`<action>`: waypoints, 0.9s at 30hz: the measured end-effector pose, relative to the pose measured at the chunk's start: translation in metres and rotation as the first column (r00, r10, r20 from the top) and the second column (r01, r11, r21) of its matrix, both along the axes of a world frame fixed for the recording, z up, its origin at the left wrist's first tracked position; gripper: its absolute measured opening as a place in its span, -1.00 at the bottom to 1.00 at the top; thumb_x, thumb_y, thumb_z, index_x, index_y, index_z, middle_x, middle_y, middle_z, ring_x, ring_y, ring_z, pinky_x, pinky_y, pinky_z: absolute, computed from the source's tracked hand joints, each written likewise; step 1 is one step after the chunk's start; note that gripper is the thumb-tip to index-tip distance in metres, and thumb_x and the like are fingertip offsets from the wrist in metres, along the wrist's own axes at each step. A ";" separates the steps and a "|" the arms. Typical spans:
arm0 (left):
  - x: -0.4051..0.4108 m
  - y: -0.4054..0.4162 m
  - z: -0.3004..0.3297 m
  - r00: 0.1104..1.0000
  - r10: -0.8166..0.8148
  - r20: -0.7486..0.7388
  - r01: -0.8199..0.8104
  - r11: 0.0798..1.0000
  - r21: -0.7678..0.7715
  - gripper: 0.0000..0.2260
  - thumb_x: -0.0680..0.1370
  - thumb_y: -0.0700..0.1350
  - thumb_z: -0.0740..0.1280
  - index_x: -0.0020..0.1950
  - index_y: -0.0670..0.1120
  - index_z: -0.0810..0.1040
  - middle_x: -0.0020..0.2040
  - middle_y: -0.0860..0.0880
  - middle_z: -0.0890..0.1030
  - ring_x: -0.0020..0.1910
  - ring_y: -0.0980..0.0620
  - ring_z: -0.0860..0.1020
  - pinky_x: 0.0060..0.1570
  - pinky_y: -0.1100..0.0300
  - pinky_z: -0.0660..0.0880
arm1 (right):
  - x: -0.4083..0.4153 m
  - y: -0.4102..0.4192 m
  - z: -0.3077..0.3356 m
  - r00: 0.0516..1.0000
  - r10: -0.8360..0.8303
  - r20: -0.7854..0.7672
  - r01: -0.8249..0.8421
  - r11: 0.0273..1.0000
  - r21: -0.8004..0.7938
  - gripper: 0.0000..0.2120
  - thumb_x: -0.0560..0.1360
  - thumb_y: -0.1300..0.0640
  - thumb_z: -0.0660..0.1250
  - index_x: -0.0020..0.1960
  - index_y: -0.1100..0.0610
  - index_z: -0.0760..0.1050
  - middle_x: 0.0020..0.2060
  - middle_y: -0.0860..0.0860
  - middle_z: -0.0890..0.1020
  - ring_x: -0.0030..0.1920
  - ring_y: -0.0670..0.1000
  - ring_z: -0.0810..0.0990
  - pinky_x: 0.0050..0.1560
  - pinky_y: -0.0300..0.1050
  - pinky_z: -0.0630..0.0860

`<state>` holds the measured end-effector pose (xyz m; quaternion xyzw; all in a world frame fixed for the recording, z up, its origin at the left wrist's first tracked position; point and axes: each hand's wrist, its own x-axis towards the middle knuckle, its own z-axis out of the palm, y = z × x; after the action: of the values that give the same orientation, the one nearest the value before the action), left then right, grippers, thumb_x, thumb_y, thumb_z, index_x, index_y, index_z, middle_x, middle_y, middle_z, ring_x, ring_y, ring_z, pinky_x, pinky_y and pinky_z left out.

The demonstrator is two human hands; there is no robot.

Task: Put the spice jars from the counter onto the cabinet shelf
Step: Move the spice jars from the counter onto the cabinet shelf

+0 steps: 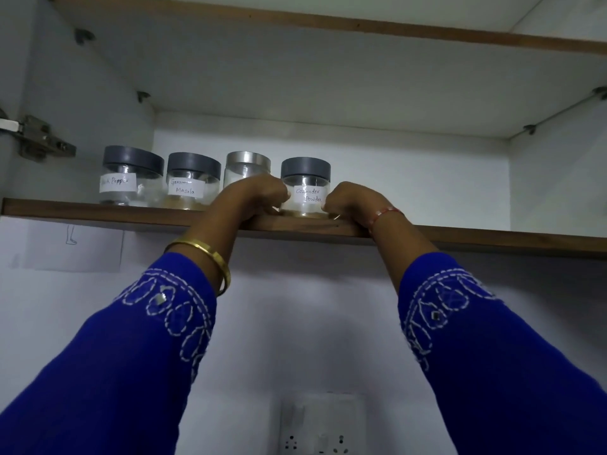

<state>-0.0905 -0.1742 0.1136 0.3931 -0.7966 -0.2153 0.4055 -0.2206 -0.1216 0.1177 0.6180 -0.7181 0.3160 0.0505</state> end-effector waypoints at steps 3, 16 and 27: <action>-0.001 -0.002 -0.001 0.996 0.060 0.061 -0.060 0.998 -0.002 -0.76 0.56 -0.19 0.16 0.21 -0.20 0.42 0.20 -0.16 0.51 0.16 -0.11 0.51 0.20 0.07 0.46 | 0.000 -0.004 0.001 1.000 0.019 -0.004 -0.019 1.000 -0.002 -0.71 0.56 0.30 0.11 0.22 0.35 0.46 0.23 0.22 0.54 0.02 0.08 0.50 -0.36 -0.29 0.26; 0.008 0.033 -0.051 0.920 0.129 -0.370 -0.324 0.782 -0.533 -0.68 0.53 -0.25 0.14 0.25 -0.15 0.51 0.11 -0.19 0.62 0.09 -0.13 0.56 0.00 0.20 0.40 | 0.005 0.027 -0.059 0.989 -0.040 -0.140 -0.064 0.745 -0.664 -0.74 0.50 0.31 0.14 0.07 0.32 0.56 -0.01 0.23 0.62 0.03 0.18 0.54 0.02 -0.04 0.42; 0.002 0.113 -0.177 0.851 -0.182 -0.493 -0.089 0.874 -0.477 -0.67 0.55 -0.19 0.16 0.27 -0.21 0.48 0.21 -0.14 0.58 0.20 0.08 0.51 0.15 0.53 0.35 | 0.005 0.128 -0.185 0.990 -0.012 -0.137 -0.082 0.745 -0.662 -0.64 0.49 0.20 0.20 0.24 0.28 0.50 0.25 0.20 0.54 0.32 0.18 0.45 0.31 -0.15 0.24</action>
<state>-0.0888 -0.0613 -0.0639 0.1856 -0.6935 -0.1182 0.6860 -0.2160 0.0062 -0.0671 0.5922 -0.5414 0.5105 0.3092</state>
